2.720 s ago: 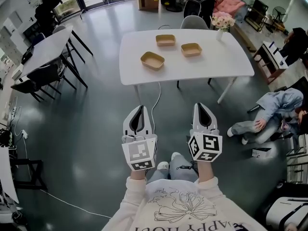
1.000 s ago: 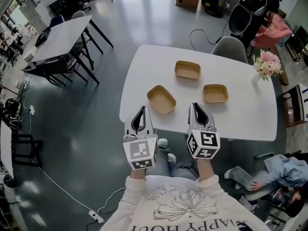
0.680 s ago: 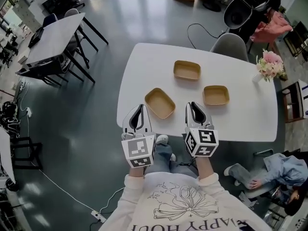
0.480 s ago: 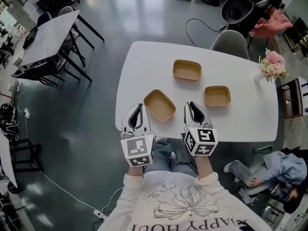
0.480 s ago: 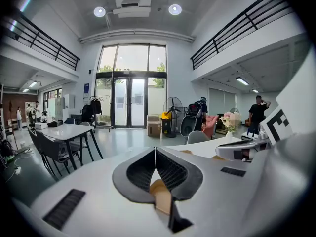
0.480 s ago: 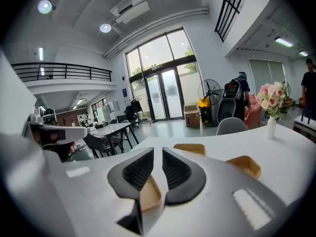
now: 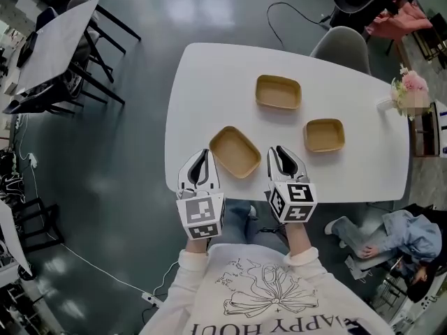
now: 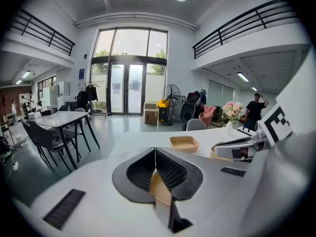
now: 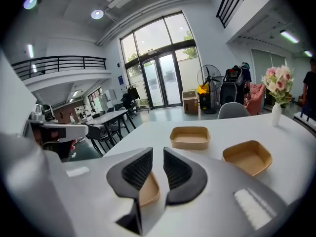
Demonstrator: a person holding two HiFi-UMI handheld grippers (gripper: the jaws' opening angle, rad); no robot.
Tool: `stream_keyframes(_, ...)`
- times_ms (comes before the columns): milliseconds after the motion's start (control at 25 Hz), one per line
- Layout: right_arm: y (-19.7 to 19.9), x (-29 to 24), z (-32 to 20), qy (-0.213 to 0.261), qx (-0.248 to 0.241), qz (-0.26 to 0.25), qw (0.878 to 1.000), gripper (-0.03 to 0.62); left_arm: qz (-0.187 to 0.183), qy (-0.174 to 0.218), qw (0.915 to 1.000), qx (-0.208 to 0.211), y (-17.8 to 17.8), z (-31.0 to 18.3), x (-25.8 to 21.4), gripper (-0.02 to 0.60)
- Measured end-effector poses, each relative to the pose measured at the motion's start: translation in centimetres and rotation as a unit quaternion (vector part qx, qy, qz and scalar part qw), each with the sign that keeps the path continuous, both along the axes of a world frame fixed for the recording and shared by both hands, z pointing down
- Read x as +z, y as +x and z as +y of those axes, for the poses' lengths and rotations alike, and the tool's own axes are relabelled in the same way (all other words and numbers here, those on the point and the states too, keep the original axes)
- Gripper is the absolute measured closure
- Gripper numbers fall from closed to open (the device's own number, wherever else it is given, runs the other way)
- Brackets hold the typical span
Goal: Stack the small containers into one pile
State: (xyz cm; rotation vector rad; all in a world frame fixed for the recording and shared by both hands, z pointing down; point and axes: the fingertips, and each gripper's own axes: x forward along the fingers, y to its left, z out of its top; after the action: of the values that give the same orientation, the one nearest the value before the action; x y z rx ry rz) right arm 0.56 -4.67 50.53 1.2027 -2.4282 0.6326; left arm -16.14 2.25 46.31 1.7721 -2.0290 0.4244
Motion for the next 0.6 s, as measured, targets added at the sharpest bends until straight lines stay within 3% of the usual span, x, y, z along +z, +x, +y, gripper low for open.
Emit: stream_keyframes(600,-1.9,7.9,0.7,-0.087,-0.012,0.042,0.995,0.500,0.024,-0.046,0.9987,-0.007,-2.8,-1.0,4.8,0.574)
